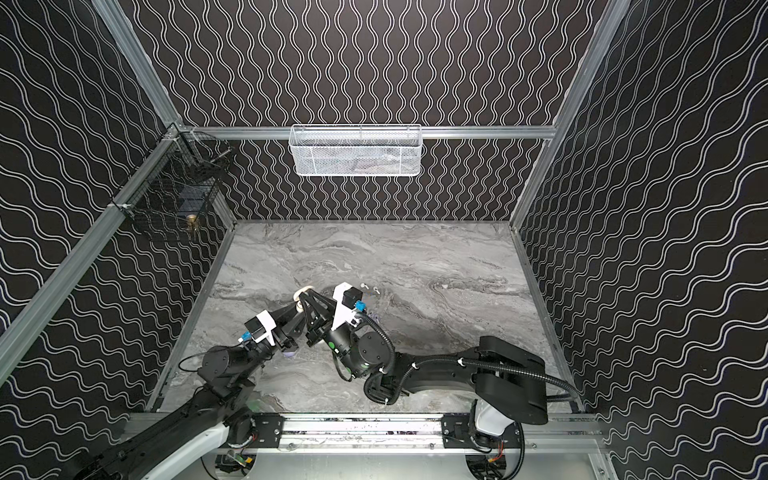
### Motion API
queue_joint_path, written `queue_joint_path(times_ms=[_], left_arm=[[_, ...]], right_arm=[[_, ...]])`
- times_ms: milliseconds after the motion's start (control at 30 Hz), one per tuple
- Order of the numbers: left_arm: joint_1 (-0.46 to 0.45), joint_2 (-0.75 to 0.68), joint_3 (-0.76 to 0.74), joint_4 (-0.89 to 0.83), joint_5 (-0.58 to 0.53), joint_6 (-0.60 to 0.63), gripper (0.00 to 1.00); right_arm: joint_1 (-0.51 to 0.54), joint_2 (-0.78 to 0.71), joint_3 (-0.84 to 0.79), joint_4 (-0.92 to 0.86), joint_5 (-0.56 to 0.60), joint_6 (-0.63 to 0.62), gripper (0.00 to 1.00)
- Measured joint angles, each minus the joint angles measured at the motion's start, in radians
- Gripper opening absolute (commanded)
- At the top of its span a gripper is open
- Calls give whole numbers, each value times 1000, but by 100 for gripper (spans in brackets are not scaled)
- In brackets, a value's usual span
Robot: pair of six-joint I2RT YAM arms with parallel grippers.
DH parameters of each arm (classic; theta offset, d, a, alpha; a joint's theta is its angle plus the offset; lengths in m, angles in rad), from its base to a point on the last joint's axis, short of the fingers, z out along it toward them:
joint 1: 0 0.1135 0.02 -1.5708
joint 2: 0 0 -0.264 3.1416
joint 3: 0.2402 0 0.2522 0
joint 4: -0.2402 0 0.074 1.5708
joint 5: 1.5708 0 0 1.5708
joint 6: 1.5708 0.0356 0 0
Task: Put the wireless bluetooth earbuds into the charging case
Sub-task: 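Lower the earbud stem into the empty case slot with the right gripper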
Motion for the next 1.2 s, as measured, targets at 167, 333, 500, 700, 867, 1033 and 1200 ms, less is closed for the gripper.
queue_joint_path(times_ms=[167,333,500,700,867,1033,1200], left_arm=[[0,-6,0,-2,-4,-1,0],[0,-10,-1,-7,-7,-1,0],[-2,-10,-2,-11,-6,-1,0],[-2,-14,-4,-15,-7,-1,0],[-2,-21,-6,-23,-8,-1,0],[-2,-20,-6,-38,-4,-1,0],[-3,-13,-6,-48,3,-1,0]], right_arm=[[0,29,1,54,5,-9,4],[3,48,8,84,8,-16,2],[13,58,14,98,16,-24,1],[20,69,15,114,39,-30,0],[25,72,-3,151,70,-34,0],[29,74,-24,167,95,-29,0],[37,77,-40,192,113,-22,0]])
